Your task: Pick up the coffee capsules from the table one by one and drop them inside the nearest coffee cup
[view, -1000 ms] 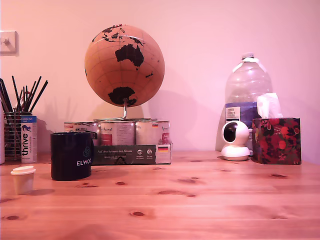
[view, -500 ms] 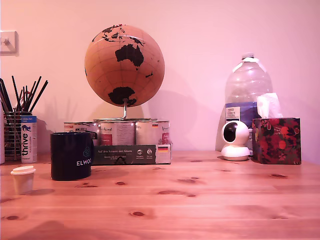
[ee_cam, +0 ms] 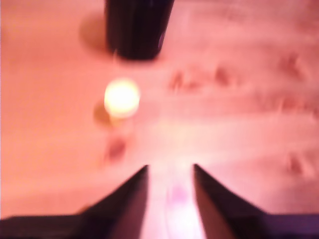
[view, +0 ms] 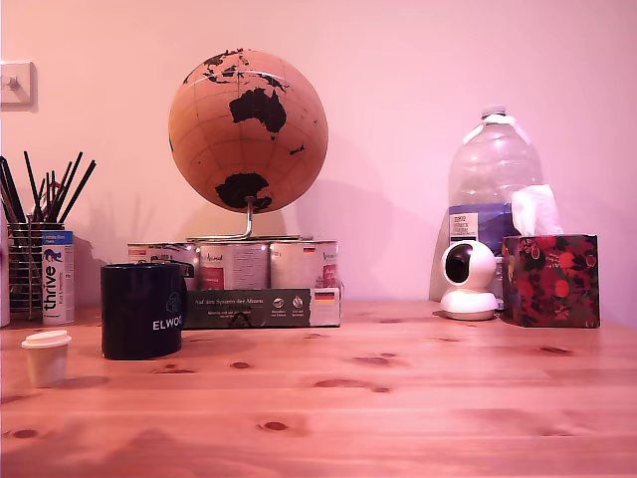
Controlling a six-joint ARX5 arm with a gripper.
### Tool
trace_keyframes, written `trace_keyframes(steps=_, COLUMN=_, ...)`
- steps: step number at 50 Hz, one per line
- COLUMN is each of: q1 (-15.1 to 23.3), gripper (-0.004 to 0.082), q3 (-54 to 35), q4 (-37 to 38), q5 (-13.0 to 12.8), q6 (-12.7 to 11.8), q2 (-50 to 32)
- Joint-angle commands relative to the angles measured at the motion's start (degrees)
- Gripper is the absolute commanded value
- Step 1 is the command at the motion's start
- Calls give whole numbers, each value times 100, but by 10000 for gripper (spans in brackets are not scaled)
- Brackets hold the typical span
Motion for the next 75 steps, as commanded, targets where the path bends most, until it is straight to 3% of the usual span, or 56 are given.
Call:
trace_keyframes(steps=1, q1=-63, gripper=450, q3=-317, q4=341, q5=-140, q6=184, q2=55)
trace_keyframes(steps=9, q1=-133, gripper=450, q3=-723, q4=960, q5=-426, q6=310, q2=55)
trace_keyframes(steps=12, q1=-136, gripper=450, q3=-905, q4=1274, q5=-496, q6=498, q2=55)
trace_keyframes(steps=24, q1=-136, gripper=451, q3=-1307, q4=1963, q5=-562, q6=498, q2=55)
trace_keyframes(steps=32, q1=-136, gripper=568, q3=-1333, q4=2201, q5=-699, q6=492, q2=221)
trace_keyframes(steps=49, q1=-136, gripper=576, q3=-1333, q4=3206, q5=-704, q6=492, q2=1298)
trace_keyframes(steps=61, q1=-133, gripper=576, q3=-1333, q4=4205, q5=-852, q6=496, q2=2273)
trace_keyframes(steps=75, q1=-61, gripper=576, q3=-1333, q4=5528, q5=-848, q6=542, q2=3418)
